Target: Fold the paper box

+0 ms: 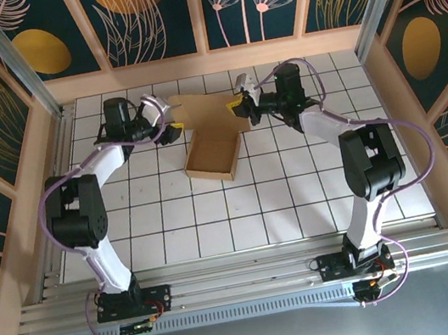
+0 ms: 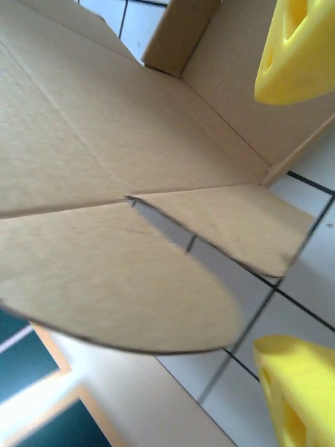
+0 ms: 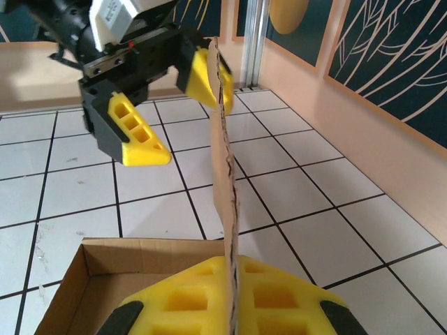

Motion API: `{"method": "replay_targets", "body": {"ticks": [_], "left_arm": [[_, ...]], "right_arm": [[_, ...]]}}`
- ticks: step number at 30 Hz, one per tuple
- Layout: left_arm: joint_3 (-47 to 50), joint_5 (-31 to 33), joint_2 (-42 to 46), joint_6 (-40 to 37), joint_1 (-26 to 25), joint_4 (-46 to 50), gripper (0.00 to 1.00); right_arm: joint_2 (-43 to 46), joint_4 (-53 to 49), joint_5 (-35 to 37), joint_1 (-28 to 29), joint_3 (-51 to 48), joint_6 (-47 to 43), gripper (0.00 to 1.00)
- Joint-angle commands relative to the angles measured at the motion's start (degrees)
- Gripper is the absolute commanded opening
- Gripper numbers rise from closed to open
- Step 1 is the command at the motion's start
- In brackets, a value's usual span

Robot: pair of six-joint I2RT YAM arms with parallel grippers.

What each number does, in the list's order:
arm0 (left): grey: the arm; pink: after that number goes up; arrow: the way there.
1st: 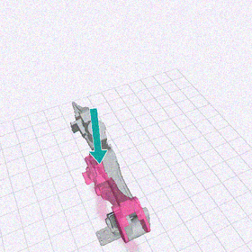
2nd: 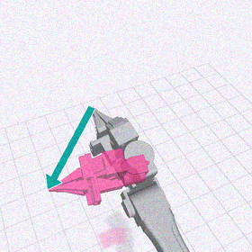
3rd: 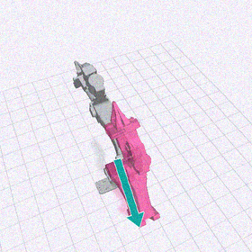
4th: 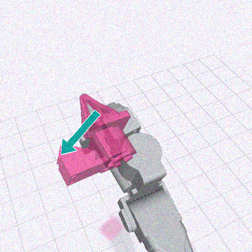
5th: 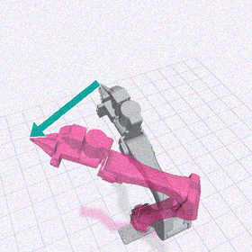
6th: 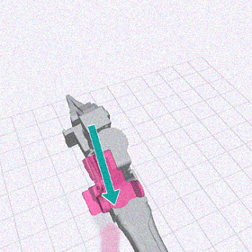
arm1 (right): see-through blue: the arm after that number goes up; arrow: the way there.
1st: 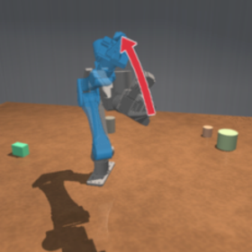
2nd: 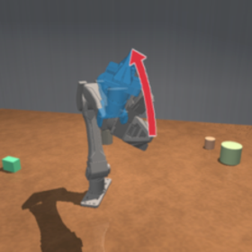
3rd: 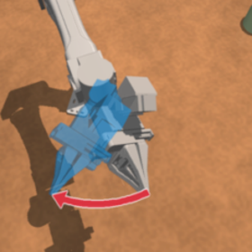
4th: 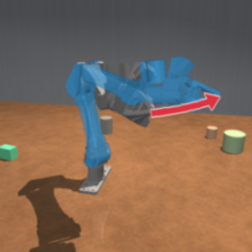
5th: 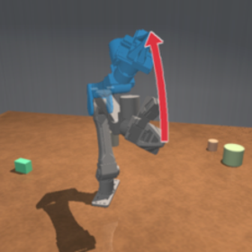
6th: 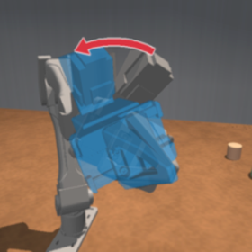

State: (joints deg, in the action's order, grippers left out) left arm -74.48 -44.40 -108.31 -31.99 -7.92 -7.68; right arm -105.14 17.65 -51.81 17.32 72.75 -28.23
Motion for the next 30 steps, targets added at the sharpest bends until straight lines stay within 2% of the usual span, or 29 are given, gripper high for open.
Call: {"method": "replay_targets", "body": {"ticks": [1, 6, 7, 9, 10, 16, 18, 20, 23, 24, 26, 30], "left_arm": [[-5.21, -10.92, -3.81, -7.38, -0.05, 7.99, 0.84], [-5.11, -9.15, -5.93, -3.13, -0.08, 1.39, 0.81], [-5.15, -9.8, -6.13, -2.09, -0.07, 0.7, 0.77], [-4.87, -10.35, -6.06, 0.72, -0.07, -0.82, 0.6], [-4.49, -10.18, -5.85, 2.36, -0.07, -1.9, 0.56], [-3.1, -3.53, -5.69, 10.32, -0.16, -2.12, 0.56], [-2.15, -3.13, -5.73, 11.96, -0.21, -2.44, 0.54], [-1.48, -4.55, -5.69, 13.44, -0.16, -3.04, 0.47], [-1.54, -4.39, -5.51, 17.25, -0.34, -3.52, 0.26], [-1.5, -4.56, -5.33, 18.45, -0.34, -3.72, 0.24], [-1.45, -4.97, -4.96, 20.11, -0.81, -3.39, 0.25], [-1.8, -2.68, -4.85, 20.51, -2.47, 0.01, 0.2]], "right_arm": [[-1.73, -2.28, -1.36, -0.45, 2.12, -0.58, 0.0], [-2.35, -3.15, -1.9, -0.57, 3.34, -0.43, 0.0], [-2.36, -3.06, -1.8, -0.62, 3.36, -0.27, 0.0], [-2.35, -2.82, -1.47, -0.58, 3.22, -0.08, 0.0], [-2.31, -2.55, -1.29, -0.57, 3.03, 0.1, 0.0], [-1.73, -1.13, -0.23, -0.62, 1.34, 0.02, 0.0], [-1.9, -0.97, -0.04, -0.66, 1.19, 0.27, 0.0], [-2.07, -0.38, 0.15, -0.67, 1.08, 0.82, 0.0], [-2.26, 1.12, 1.11, -0.47, 0.86, 2.31, 0.0], [-2.22, 1.85, 1.54, -0.47, 0.67, 2.86, 0.0], [-2.03, 3.59, 2.33, -0.2, -0.08, 3.72, 0.06], [-1.49, 5.76, 5.18, 0.5, -1.49, 4.61, 0.14]]}}
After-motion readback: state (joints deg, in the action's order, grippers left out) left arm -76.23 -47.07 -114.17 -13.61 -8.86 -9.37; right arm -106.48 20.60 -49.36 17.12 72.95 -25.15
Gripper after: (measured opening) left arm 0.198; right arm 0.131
